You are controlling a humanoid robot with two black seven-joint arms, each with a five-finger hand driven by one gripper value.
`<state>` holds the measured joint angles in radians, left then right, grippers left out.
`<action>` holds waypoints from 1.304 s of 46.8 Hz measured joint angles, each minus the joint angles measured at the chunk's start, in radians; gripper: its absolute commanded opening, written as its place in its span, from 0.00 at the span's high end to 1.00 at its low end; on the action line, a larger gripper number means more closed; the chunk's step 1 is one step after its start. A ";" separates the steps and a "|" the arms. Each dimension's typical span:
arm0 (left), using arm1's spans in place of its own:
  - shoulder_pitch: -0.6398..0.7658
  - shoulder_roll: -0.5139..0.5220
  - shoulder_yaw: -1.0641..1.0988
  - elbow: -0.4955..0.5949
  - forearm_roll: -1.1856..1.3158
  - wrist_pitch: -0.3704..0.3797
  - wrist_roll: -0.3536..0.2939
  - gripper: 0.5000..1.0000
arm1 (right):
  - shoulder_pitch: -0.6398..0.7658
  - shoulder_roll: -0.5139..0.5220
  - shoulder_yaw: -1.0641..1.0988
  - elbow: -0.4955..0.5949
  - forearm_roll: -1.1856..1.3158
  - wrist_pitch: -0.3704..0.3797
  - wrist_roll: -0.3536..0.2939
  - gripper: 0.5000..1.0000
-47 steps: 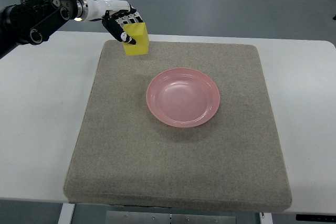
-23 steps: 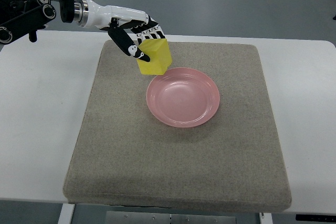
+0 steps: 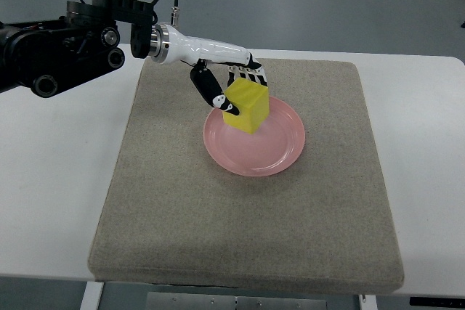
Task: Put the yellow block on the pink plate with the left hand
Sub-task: 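Lower the held cube onto the pink plate with the left hand, then open the left hand's fingers to release the cube on the plate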
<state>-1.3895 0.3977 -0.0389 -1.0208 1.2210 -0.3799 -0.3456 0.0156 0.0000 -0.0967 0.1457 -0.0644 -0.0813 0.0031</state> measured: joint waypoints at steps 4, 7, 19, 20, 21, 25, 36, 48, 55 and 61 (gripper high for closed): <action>0.008 -0.020 0.002 0.002 0.053 0.013 0.001 0.68 | 0.000 0.000 0.000 0.000 0.000 0.000 0.000 0.15; 0.024 -0.040 0.002 0.003 0.084 0.022 0.002 0.68 | 0.000 0.000 0.000 0.000 0.000 0.000 0.000 0.15; 0.048 -0.114 0.034 0.044 0.115 0.063 0.007 0.42 | 0.000 0.000 0.000 0.000 0.000 0.000 0.000 0.15; 0.049 -0.120 0.040 0.052 0.117 0.072 0.007 0.38 | 0.000 0.000 0.000 0.000 0.000 0.000 0.000 0.15; 0.050 -0.124 0.045 0.058 0.118 0.080 0.007 0.33 | 0.000 0.000 0.000 0.000 0.000 0.000 0.000 0.15; 0.057 -0.134 0.058 0.077 0.119 0.108 0.007 0.30 | 0.000 0.000 0.000 0.000 0.000 0.000 0.000 0.15; 0.063 -0.136 0.067 0.082 0.120 0.116 0.007 0.11 | 0.000 0.000 0.000 0.000 0.000 0.000 0.000 0.15; 0.065 -0.125 0.064 0.093 0.109 0.110 0.007 0.02 | 0.000 0.000 0.000 0.000 0.000 0.000 0.000 0.15; 0.055 -0.089 0.030 0.079 0.084 0.062 0.004 0.01 | 0.000 0.000 0.000 0.000 0.000 0.000 0.000 0.15; 0.055 -0.035 -0.060 0.073 0.013 -0.051 0.003 0.01 | 0.000 0.000 0.000 0.000 0.000 0.000 0.000 0.15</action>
<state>-1.3349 0.3626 -0.0992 -0.9480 1.2337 -0.4305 -0.3422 0.0155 0.0000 -0.0964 0.1457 -0.0644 -0.0813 0.0032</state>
